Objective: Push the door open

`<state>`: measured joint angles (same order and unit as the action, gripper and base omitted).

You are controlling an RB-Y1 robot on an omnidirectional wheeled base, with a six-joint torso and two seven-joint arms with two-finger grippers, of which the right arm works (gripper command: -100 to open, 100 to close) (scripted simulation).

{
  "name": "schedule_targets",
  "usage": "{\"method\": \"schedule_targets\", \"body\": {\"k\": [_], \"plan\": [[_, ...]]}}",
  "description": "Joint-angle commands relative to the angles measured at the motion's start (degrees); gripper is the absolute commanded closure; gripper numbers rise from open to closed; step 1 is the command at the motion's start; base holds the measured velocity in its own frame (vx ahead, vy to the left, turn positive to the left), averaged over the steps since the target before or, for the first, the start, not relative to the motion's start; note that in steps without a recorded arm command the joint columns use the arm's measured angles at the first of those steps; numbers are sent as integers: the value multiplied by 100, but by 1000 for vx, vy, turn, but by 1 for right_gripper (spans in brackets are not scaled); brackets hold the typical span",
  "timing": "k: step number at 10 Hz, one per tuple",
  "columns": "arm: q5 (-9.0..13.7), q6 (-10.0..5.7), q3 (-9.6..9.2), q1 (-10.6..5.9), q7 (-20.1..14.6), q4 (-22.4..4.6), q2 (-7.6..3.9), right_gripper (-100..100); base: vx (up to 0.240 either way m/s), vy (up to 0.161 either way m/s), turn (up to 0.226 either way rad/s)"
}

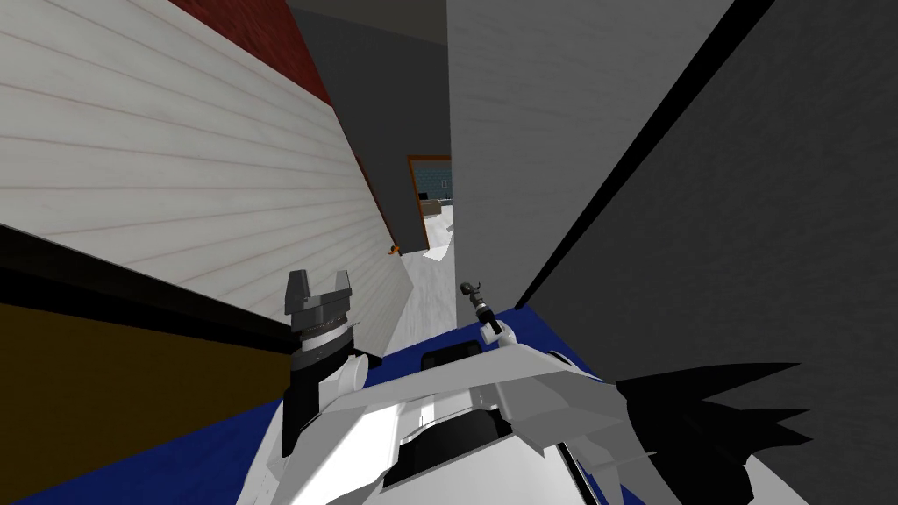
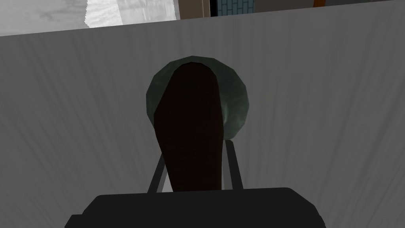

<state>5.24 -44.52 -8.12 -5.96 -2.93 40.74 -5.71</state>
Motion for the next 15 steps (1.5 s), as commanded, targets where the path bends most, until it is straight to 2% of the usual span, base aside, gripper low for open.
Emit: {"method": "schedule_targets", "body": {"k": [1, 6, 13, 14, 15], "plan": [[30, -3, 70, -3, 25, -14, -7, 100, 92, 36, -28], [114, -11, 262, -11, 95, -53, -23, 100, 163, 55, -33], [336, -32, 773, -33, 280, -157, -53, 100, 190, 83, -66], [336, -32, 773, -33, 280, -157, -53, 100, 137, 63, -17], [388, -37, 893, -38, 323, -181, -58, 100, 149, 71, -69]]}}
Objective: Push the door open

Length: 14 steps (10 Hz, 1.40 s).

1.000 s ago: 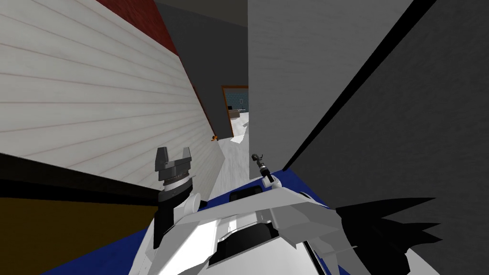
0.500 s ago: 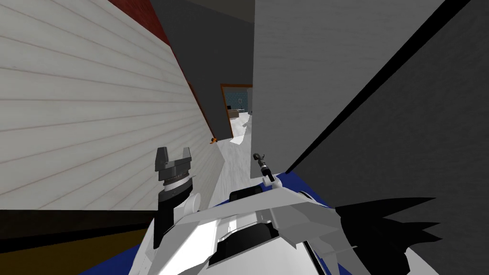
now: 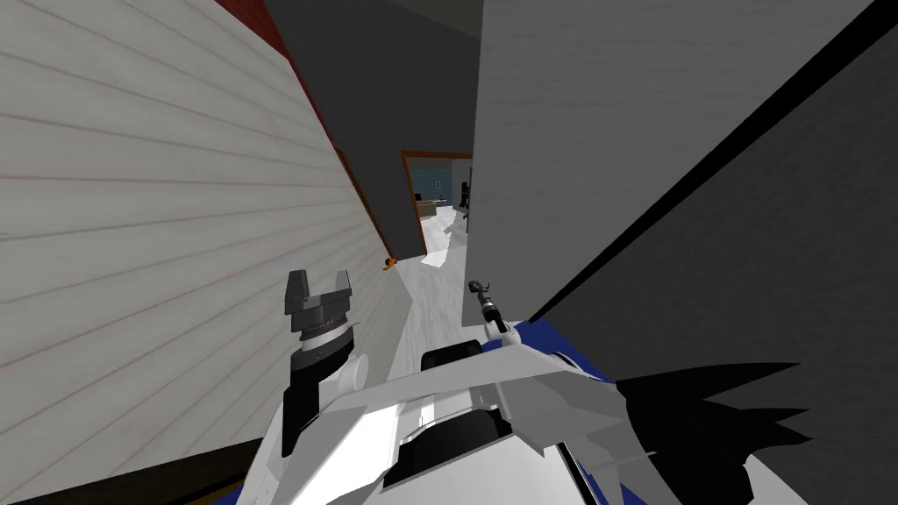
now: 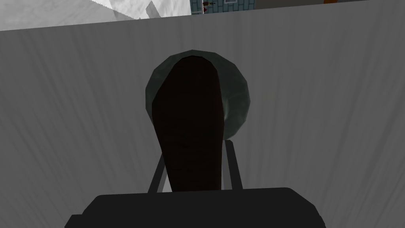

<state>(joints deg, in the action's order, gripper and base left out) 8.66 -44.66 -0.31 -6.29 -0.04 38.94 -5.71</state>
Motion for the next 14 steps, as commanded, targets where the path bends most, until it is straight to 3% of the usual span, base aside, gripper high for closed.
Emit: {"method": "schedule_targets", "body": {"k": [1, 6, 8, 9, 14], "plan": [[80, -26, 192, -9, 64, -17, -62, 100, 199, 90, -78], [223, -40, 521, -23, 183, -84, -75, 100, 173, 91, -71], [223, -40, 521, -23, 183, -84, -75, 100, 91, 47, -14], [276, -45, 644, -29, 227, -109, -80, 100, 112, 42, -40], [361, -53, 838, -37, 298, -148, -87, 100, 161, 71, -54]]}}
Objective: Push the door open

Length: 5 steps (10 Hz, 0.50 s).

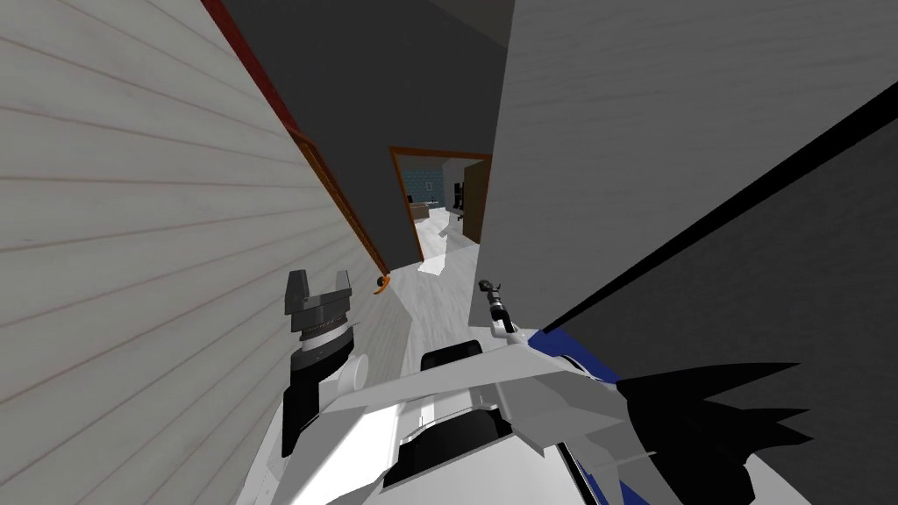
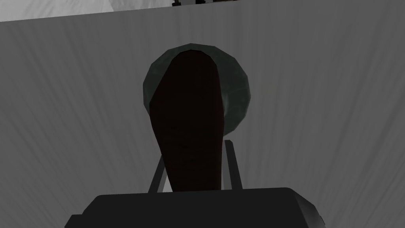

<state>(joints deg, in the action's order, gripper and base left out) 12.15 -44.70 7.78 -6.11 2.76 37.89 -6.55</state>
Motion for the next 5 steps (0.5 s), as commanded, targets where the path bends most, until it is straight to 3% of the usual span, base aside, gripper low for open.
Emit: {"method": "schedule_targets", "body": {"k": [1, 5], "plan": [[0, 0, 0, 0, 0, 0, 0, 100, 76, 9, -17], [123, -18, 206, 14, 73, -5, -40, 100, 164, 16, -39]]}}
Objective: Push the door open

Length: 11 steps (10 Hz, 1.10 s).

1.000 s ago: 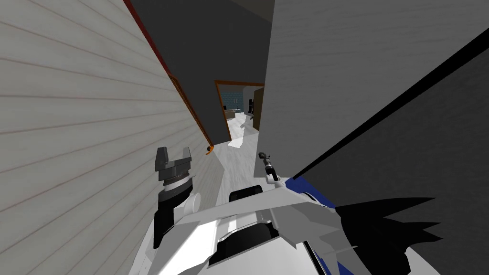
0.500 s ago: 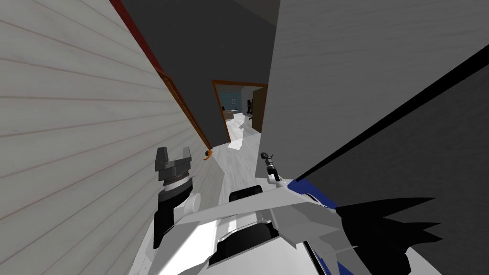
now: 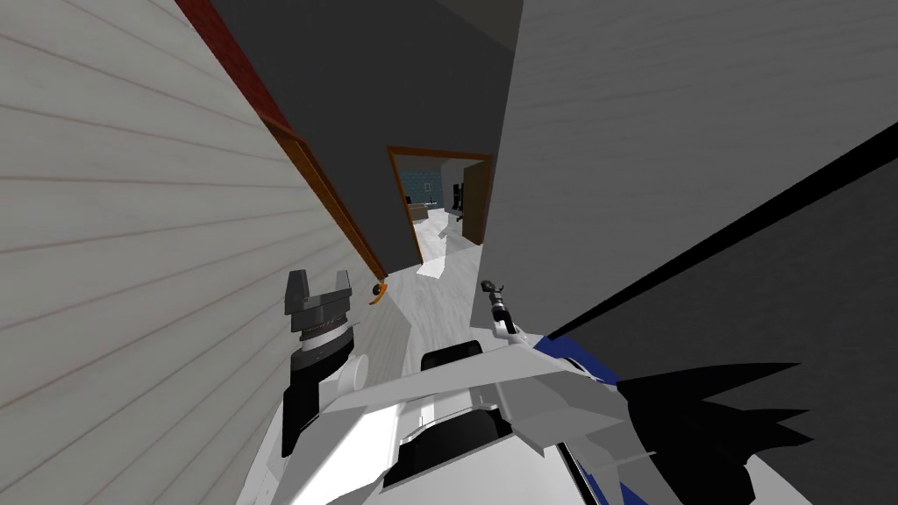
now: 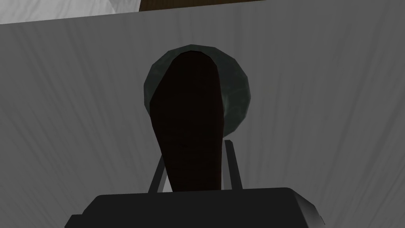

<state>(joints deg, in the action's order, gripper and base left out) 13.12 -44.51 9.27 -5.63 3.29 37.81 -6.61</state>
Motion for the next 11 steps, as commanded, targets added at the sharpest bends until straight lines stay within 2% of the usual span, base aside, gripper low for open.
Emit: {"method": "schedule_targets", "body": {"k": [1, 11], "plan": [[53, -42, 100, -29, 36, -2, -42, 100, 199, -7, -21], [404, -98, 675, 26, 241, -69, -140, 100, 194, 16, -49]]}}
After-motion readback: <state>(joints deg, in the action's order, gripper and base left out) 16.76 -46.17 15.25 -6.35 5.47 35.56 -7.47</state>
